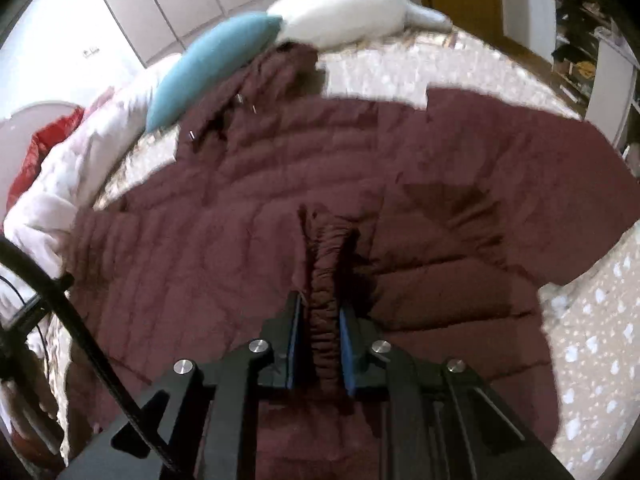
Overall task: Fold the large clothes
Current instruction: 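Grasp the ribbed cuff of the other sleeve with the right gripper, then fold the held sleeve over the jacket body with the right gripper and release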
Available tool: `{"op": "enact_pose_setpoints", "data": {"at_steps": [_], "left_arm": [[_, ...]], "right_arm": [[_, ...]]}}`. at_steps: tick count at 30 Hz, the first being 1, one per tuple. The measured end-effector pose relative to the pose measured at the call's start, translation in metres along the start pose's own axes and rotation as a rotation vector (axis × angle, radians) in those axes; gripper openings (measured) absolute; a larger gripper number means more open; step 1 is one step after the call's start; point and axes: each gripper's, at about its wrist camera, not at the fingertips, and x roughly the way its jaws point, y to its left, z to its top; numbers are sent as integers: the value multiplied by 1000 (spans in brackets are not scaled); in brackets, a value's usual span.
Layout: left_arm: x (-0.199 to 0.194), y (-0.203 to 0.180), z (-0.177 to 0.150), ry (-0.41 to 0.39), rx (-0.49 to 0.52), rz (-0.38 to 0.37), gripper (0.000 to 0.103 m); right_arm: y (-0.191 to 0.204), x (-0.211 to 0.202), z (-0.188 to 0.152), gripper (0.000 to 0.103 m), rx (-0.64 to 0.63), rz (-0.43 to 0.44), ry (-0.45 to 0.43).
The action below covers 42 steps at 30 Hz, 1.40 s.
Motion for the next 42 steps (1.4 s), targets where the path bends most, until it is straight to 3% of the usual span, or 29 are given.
{"op": "enact_pose_setpoints", "data": {"at_steps": [4, 7, 10, 12, 14, 18, 20, 22, 27, 31, 35, 42], "left_arm": [[15, 0, -6, 37, -24, -4, 61], [37, -9, -17, 80, 23, 91, 61], [50, -27, -24, 89, 136, 196, 61], [46, -36, -22, 95, 174, 231, 56], [34, -37, -20, 94, 147, 175, 44], [-19, -46, -25, 35, 34, -18, 44], [-41, -59, -34, 4, 16, -94, 59], [-59, -75, -51, -30, -13, -158, 67], [-52, -116, -88, 10, -15, -300, 68], [-28, -134, -108, 51, 16, -295, 70], [-26, -150, -119, 16, 81, -286, 89], [-18, -152, -121, 20, 92, -289, 93]], "right_arm": [[-17, -24, 15, 9, 38, -37, -72], [-31, -18, 14, 7, 42, -131, -65], [-47, 5, 7, 7, 75, -150, 0], [-55, 13, 3, 7, 86, -138, 15], [-58, 8, 4, 7, 91, -119, -1], [-76, -19, 9, 17, 135, -85, -58], [-103, -39, 7, 37, 182, -87, -97], [-137, -52, 5, 47, 260, -101, -129], [-230, -68, 1, 48, 487, -126, -161], [-288, -64, 5, 48, 661, -59, -176], [-328, -49, 13, 48, 770, -30, -196], [-363, -30, 33, 47, 864, -20, -254]]}}
